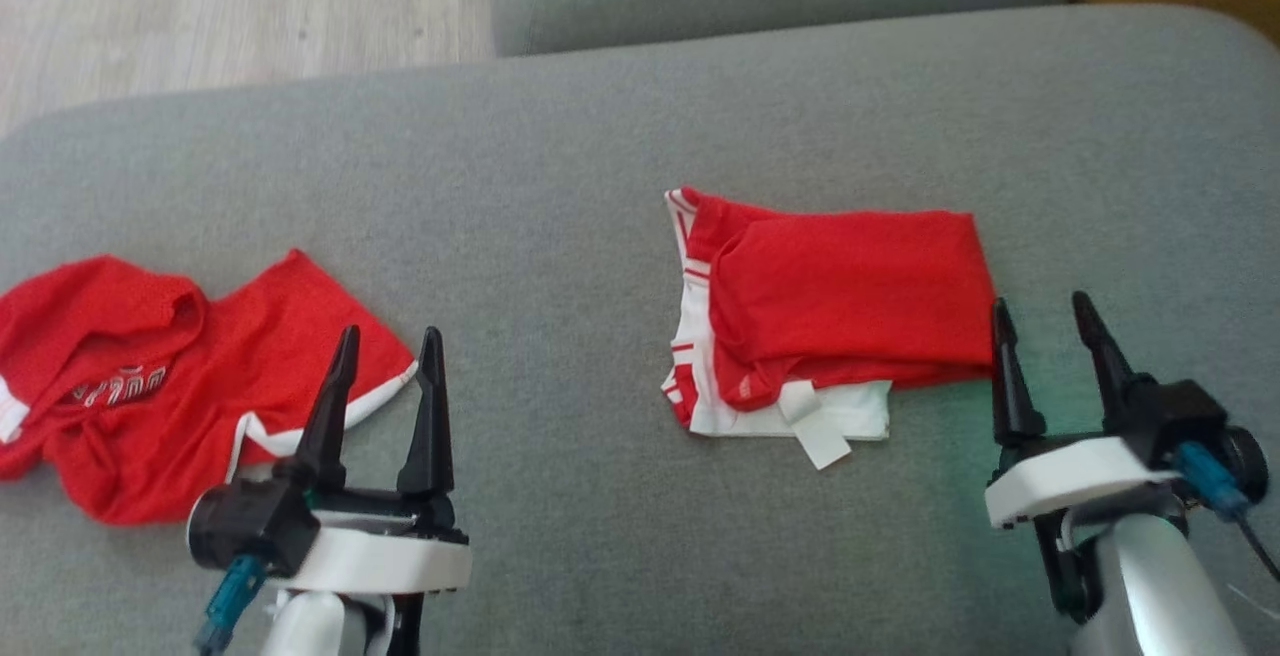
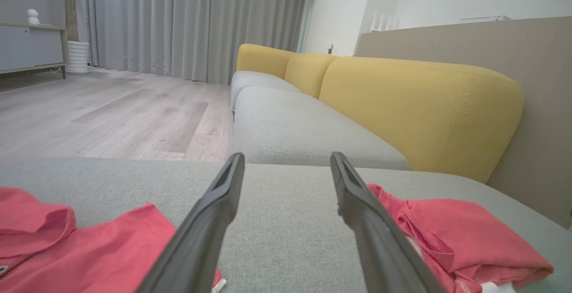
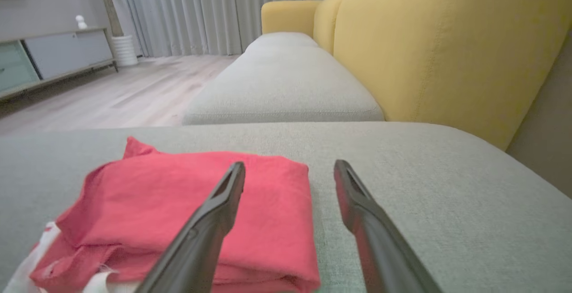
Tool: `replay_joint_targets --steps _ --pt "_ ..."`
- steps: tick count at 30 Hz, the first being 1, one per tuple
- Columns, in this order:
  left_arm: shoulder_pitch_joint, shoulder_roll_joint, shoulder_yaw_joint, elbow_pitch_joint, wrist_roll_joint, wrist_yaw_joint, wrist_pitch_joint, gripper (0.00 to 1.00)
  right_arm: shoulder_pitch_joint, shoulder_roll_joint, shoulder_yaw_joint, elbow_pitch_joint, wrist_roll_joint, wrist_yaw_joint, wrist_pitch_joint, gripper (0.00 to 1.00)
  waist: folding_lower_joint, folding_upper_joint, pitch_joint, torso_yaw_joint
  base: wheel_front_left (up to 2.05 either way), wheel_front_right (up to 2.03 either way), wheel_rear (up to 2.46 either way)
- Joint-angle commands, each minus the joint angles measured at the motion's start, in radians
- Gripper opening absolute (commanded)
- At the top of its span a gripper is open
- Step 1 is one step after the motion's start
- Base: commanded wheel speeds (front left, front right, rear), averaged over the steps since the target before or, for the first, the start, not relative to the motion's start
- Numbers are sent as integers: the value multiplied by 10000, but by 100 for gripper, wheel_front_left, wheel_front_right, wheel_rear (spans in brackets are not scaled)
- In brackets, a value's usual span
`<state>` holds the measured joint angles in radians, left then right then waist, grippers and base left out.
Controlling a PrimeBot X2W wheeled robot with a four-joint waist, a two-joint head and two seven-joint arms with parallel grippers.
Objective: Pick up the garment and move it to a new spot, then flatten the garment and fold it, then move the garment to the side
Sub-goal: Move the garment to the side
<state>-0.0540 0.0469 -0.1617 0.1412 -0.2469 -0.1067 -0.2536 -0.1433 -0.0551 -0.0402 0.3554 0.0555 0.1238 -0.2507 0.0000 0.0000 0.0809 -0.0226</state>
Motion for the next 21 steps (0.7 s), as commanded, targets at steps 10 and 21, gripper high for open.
replay_joint_targets --steps 10,21 --pt "-949 33 -147 19 -98 -138 -82 100 -2289 45 -1293 3144 -434 69 145 100 0 0 1081 794 0 0 0" --pt "-1151 33 -139 131 19 -191 -82 100 -3295 48 -588 5602 209 69 163 57 0 0 1395 960 0 0 0"
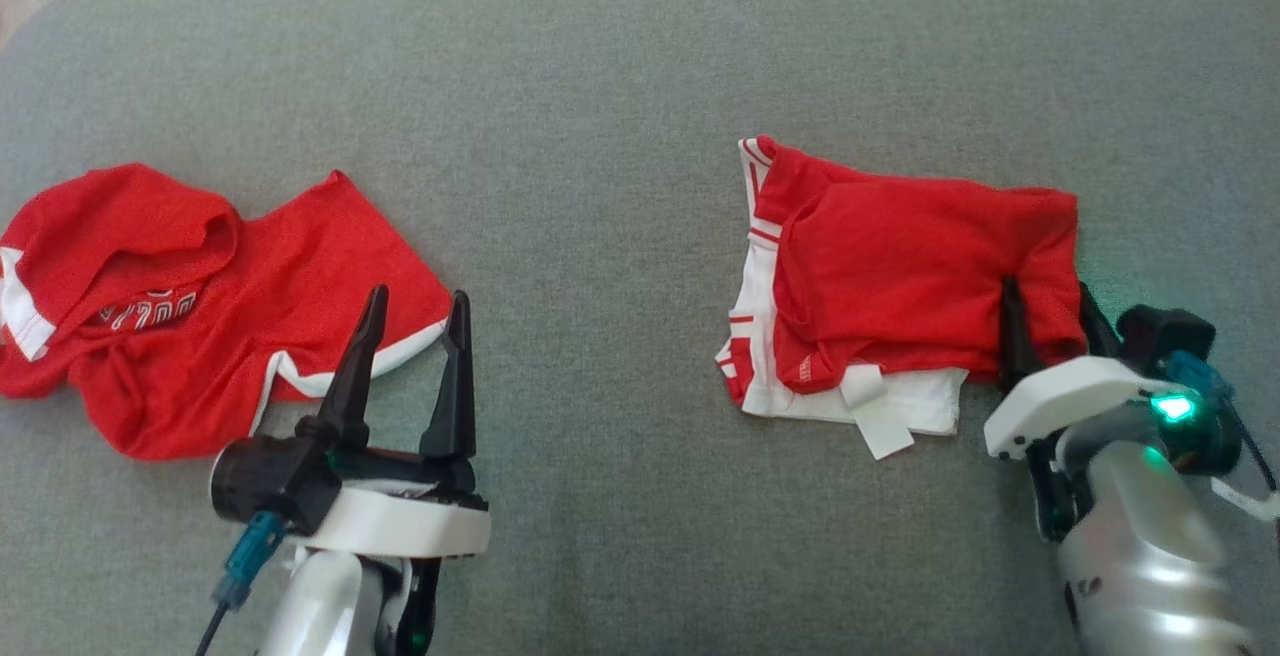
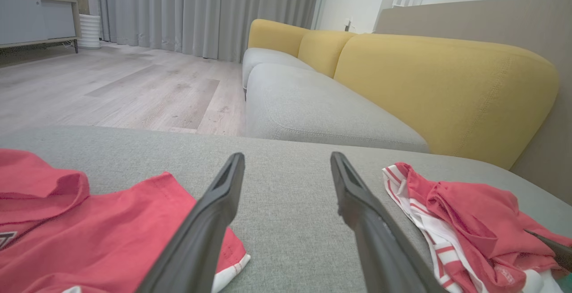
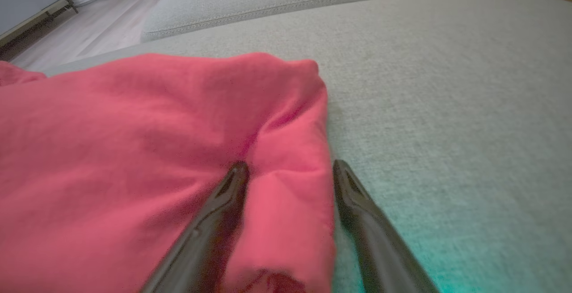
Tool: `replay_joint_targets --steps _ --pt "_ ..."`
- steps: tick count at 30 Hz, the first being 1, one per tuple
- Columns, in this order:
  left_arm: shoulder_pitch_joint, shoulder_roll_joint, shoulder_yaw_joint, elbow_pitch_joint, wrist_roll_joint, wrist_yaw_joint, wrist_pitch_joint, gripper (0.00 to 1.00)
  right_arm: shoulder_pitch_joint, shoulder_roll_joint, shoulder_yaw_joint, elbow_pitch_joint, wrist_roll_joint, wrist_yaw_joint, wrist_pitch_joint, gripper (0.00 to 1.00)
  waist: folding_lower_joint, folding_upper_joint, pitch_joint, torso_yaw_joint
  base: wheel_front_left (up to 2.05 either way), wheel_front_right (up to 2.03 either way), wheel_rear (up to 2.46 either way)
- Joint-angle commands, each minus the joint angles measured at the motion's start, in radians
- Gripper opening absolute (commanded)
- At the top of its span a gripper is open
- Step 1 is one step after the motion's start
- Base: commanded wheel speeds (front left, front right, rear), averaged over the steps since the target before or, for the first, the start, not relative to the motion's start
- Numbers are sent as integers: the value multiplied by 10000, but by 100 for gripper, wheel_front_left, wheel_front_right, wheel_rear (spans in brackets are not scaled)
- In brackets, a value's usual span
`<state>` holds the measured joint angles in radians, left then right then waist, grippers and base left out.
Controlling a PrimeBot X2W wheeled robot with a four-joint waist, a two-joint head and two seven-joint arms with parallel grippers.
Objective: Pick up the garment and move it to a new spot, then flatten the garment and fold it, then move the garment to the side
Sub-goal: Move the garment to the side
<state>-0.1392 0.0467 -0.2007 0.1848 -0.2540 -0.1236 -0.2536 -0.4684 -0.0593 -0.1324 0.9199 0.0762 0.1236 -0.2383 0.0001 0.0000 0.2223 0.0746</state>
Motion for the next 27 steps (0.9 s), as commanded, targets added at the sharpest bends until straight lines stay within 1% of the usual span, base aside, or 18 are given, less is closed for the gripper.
replay_joint_targets --steps 1,5,10,13,15,18,22,25,27 --pt "-285 35 241 -273 91 -25 -82 100 -99 90 490 131 53 71 18 0 -1 0 -83 -26 0 0 0" --pt "-233 35 276 -231 -16 -32 -82 100 -300 23 577 351 -441 71 -113 0 -1 0 -398 -174 0 0 0" --pt "-123 35 131 -256 -131 -17 -82 100 -618 -733 635 205 -1202 71 -179 0 -1 0 -698 -335 0 0 0" --pt "-84 35 91 -278 -153 16 -82 100 -815 -1380 817 101 -1515 71 -187 0 -1 0 -740 -368 0 0 0" --pt "-78 35 119 -326 -143 16 -82 100 -947 -1971 978 39 -1799 71 -189 0 -1 0 -668 -371 0 0 0" --pt "-118 35 174 -400 -125 14 -82 100 -1135 -2790 924 105 -1901 71 -169 0 -1 0 -479 -314 0 0 0" --pt "-278 35 182 -446 -120 3 -82 100 -1422 -3800 647 310 -1956 71 -153 0 -1 0 -128 -183 0 0 0" --pt "-415 35 166 -455 -110 -7 -82 100 -1628 -4360 318 489 -2056 71 -81 0 -1 0 128 -70 0 0 0" --pt "-505 35 165 -452 -112 -15 -82 100 -1746 -4720 82 556 -2337 71 -26 0 -1 0 262 3 0 0 0"
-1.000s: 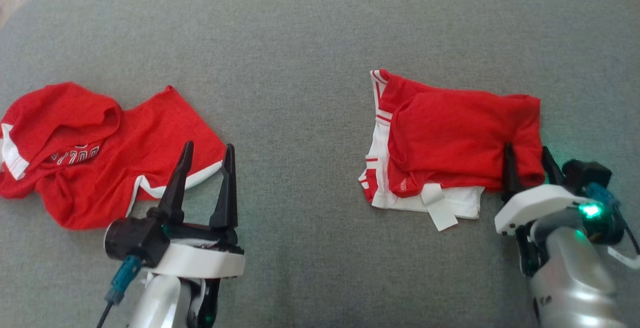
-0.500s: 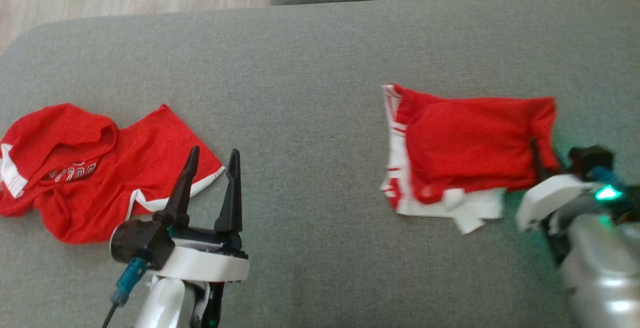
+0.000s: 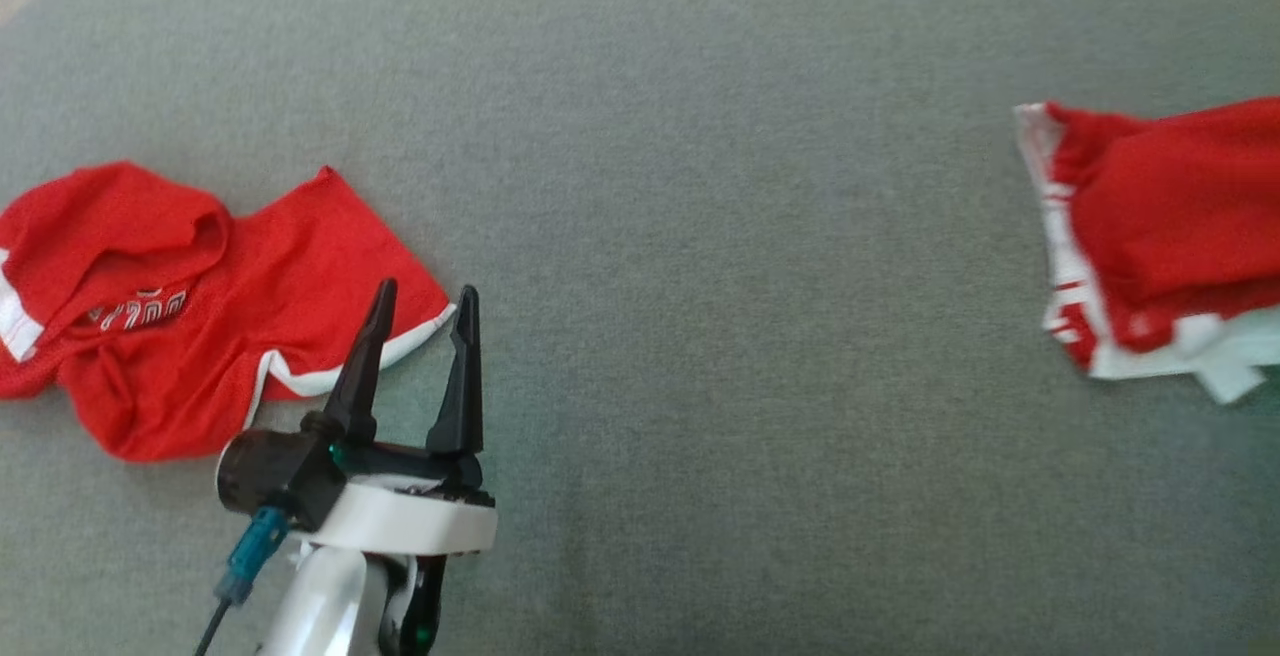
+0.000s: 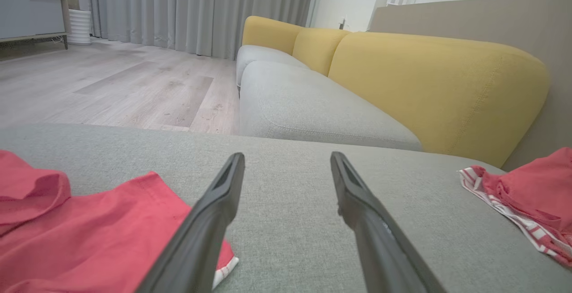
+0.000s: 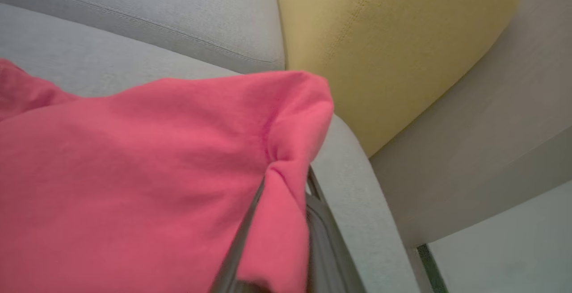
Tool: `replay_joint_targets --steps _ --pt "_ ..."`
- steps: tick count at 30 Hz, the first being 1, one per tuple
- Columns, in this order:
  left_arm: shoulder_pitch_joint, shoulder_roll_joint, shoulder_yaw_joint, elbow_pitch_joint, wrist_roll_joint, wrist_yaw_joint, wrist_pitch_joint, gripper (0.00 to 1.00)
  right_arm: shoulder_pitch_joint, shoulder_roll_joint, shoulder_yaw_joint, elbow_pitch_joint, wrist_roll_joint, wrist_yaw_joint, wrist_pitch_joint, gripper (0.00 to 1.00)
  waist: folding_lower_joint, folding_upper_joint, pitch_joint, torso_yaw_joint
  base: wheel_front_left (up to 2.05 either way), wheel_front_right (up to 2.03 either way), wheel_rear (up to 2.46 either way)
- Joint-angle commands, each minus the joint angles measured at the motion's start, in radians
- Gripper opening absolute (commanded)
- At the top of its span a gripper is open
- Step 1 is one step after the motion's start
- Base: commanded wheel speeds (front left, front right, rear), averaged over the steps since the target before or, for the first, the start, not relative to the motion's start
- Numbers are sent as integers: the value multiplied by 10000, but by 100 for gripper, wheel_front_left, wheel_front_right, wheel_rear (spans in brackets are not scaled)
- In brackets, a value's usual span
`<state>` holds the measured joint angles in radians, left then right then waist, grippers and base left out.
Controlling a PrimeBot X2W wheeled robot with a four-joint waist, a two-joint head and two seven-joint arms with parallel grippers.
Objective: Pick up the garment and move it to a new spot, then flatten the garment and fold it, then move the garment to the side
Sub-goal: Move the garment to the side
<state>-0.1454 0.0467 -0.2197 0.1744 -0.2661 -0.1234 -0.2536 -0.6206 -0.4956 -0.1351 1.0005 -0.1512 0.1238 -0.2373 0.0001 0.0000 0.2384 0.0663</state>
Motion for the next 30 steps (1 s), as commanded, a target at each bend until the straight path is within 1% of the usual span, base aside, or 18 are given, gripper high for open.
replay_joint_targets --steps 1,5,11,12,13,14,19,24,27,30 --pt "-480 35 358 -345 5 -20 -82 100 -285 -479 -61 -227 -175 69 -13 0 -1 0 172 119 0 0 0" --pt "-595 35 339 -314 -21 -32 -82 100 -453 -610 -669 -82 -481 69 -8 0 -1 0 288 232 0 0 0" --pt "-647 35 343 -257 -44 -41 -82 100 -480 -415 -1457 -65 -983 69 90 0 -1 0 275 277 0 0 0" --pt "-647 35 343 -257 -44 -41 -82 100 -480 -415 -1457 -65 -983 69 90 0 -1 0 275 277 0 0 0" --pt "-644 35 354 -253 -47 -42 -82 100 -485 -371 -1606 -115 -1071 69 72 24 -1 0 255 265 0 0 0" --pt "-637 35 362 -246 -50 -42 -82 100 -482 -315 -1754 -177 -1165 69 49 100 -1 0 215 250 0 0 0" --pt "-538 35 417 -207 -77 -36 -82 100 -455 211 -2252 -527 -1377 69 -78 100 -1 0 -128 115 0 0 0" --pt "-338 35 596 -223 -124 42 -82 100 -316 1050 -2140 -1277 -1168 69 -211 100 -1 0 -685 -117 0 0 0" --pt "-183 35 688 -267 -100 66 -82 100 -64 1709 -1649 -2022 -672 69 -236 100 -1 0 -1051 -250 0 0 0" --pt "-23 35 757 -334 -76 88 -82 100 480 2410 -596 -3292 414 69 -240 100 -1 0 -1393 -319 0 0 0"
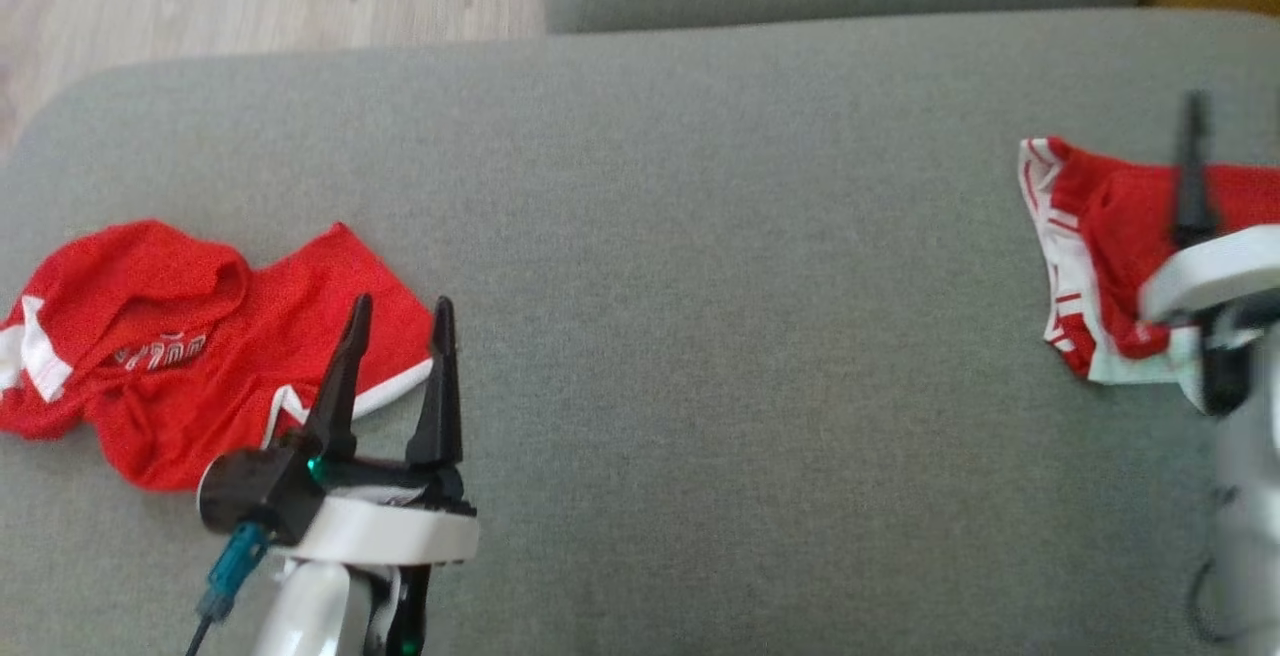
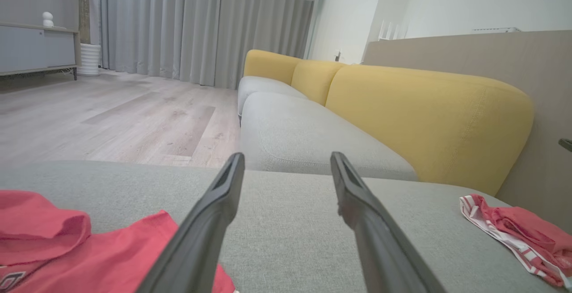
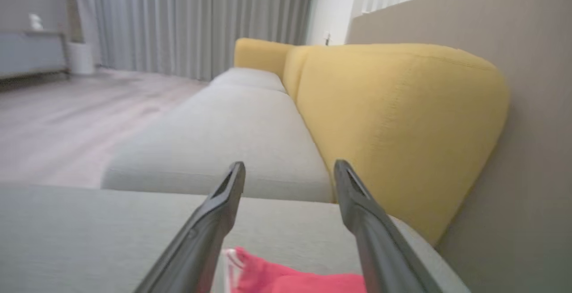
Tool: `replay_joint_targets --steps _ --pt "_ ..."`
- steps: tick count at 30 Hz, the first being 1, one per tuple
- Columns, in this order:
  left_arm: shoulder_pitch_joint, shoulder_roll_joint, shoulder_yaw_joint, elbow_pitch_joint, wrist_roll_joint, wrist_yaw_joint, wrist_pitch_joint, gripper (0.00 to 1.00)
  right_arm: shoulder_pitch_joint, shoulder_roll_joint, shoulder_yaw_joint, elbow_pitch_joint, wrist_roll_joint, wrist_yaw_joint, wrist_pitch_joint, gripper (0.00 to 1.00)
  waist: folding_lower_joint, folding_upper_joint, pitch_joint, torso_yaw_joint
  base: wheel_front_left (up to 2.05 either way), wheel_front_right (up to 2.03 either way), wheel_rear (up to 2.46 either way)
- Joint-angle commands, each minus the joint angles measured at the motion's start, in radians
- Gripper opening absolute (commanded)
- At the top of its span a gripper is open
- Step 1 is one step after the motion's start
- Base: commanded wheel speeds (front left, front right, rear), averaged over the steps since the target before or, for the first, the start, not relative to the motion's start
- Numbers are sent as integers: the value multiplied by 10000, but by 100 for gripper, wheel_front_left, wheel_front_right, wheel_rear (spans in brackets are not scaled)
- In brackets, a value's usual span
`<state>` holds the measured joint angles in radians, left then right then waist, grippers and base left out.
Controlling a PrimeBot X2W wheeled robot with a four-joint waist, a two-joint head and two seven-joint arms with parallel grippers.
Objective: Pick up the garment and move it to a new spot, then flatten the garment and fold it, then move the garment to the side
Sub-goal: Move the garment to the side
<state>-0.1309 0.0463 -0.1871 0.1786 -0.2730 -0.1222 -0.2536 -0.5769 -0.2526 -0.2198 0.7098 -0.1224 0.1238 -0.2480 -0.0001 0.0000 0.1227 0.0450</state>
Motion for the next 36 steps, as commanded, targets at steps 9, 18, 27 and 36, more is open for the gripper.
replay_joint_targets --steps 9,18,27,36 --pt "453 39 532 -612 -14 174 -82 100 2647 1154 1947 -3440 2430 69 -136 100 1 0 -934 -323 0 0 0" --pt "1033 39 408 -511 66 182 -82 100 4858 1972 2760 -4482 3264 69 -136 100 1 0 -1179 -218 0 0 0" --pt "1164 39 426 -322 -2 181 -82 100 5209 2020 2892 -4590 3086 69 -137 100 1 0 -1187 -189 0 0 0" --pt "1084 39 529 -246 -22 178 -82 100 5202 2022 2965 -4603 3080 69 -137 100 1 0 -1144 -213 0 0 0"
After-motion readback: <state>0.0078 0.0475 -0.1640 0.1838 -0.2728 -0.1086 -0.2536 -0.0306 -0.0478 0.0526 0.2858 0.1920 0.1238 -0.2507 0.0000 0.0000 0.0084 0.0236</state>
